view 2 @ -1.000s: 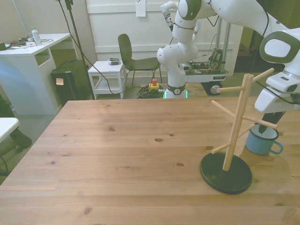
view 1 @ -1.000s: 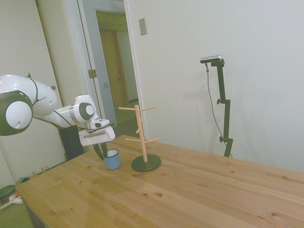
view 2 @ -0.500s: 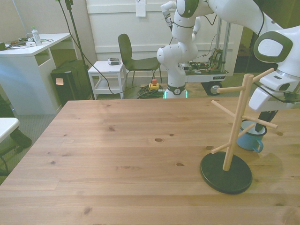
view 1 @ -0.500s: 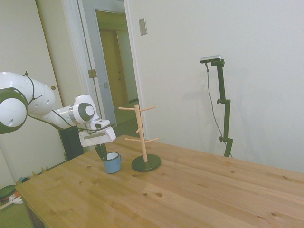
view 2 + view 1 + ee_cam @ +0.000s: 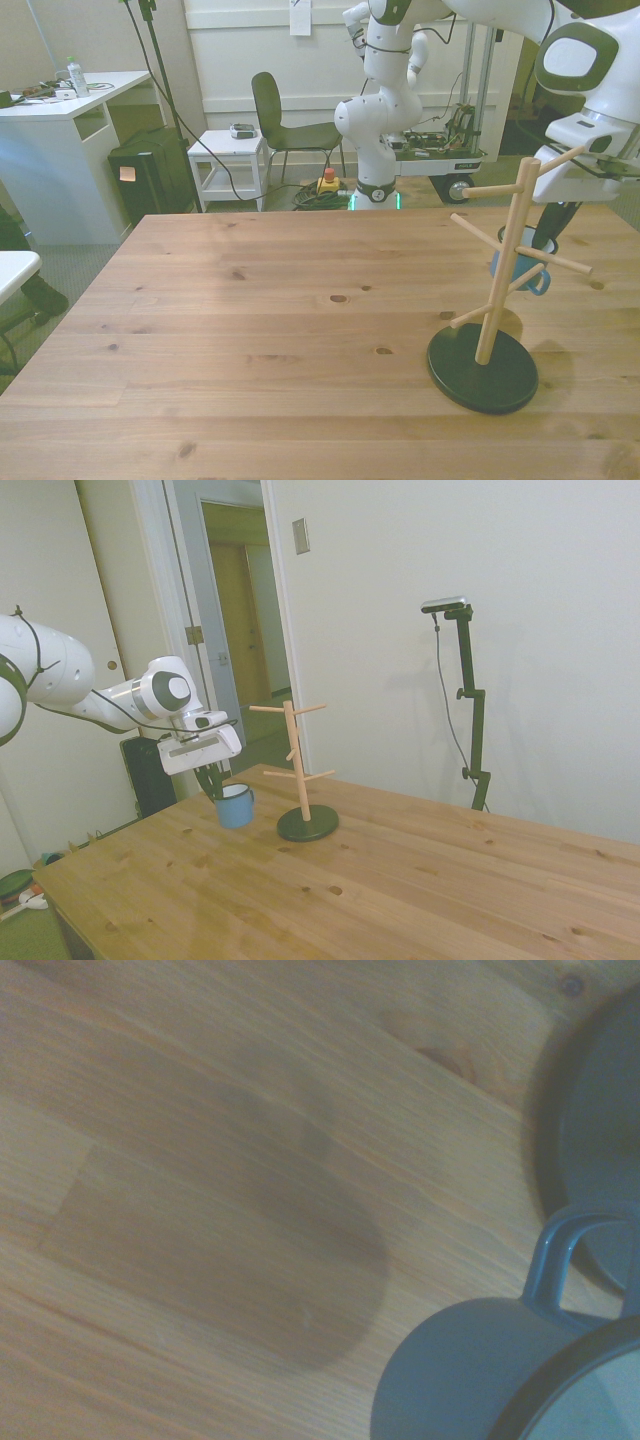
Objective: Hang the mug
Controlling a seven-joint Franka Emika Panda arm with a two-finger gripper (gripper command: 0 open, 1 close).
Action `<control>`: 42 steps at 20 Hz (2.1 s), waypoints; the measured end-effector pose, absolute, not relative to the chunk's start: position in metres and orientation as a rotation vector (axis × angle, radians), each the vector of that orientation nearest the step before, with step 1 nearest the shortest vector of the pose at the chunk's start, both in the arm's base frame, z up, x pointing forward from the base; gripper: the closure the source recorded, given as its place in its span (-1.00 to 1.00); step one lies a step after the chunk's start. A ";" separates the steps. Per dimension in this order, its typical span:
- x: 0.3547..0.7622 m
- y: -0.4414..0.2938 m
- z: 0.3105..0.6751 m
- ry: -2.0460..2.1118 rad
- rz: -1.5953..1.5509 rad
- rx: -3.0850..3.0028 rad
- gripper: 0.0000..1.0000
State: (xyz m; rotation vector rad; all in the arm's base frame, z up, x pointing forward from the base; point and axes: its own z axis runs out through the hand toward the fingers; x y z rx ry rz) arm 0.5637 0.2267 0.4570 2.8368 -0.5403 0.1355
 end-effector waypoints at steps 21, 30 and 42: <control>0.575 0.196 0.514 -0.418 0.174 2.818 1.00; 0.585 0.192 0.515 -0.421 0.169 2.819 1.00; 0.584 0.212 0.506 -0.373 0.156 2.829 1.00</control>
